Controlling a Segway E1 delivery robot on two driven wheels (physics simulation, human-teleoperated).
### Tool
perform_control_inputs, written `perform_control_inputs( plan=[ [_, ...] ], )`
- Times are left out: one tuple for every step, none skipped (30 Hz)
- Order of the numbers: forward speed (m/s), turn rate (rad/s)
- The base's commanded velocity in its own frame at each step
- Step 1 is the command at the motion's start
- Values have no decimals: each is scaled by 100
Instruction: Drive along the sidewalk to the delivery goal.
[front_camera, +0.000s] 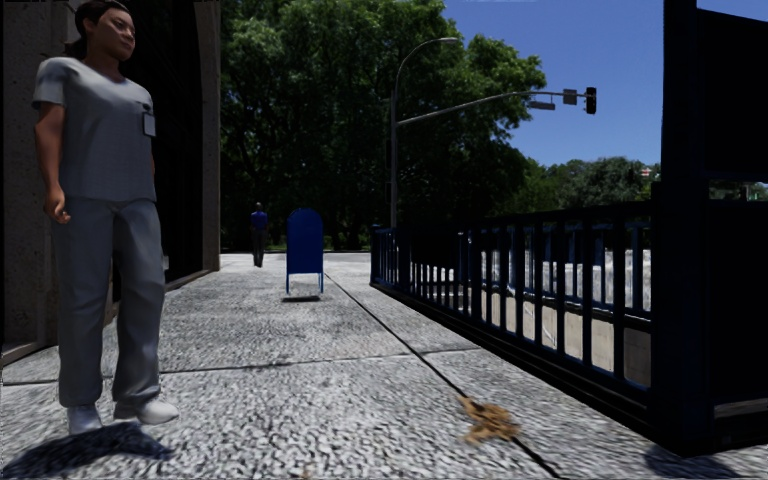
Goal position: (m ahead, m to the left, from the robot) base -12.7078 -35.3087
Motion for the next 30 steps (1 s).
perform_control_inputs(
  plan=[
    [200, 0],
    [200, 0],
    [200, 0],
    [200, 0],
    [200, 0],
    [200, 0],
    [200, 0],
    [193, 0],
    [170, 0],
    [158, 0],
    [158, 0],
    [155, 0],
    [154, 0],
    [154, 0],
    [164, 0],
    [164, 0],
    [170, 0],
    [172, 0],
    [166, 0],
    [138, 0],
    [138, 0],
    [106, 0],
    [76, 0],
    [58, 0],
    [53, 0],
    [53, 0],
    [52, 0],
    [51, 0],
    [51, 0],
    [51, 0]
  ],
)
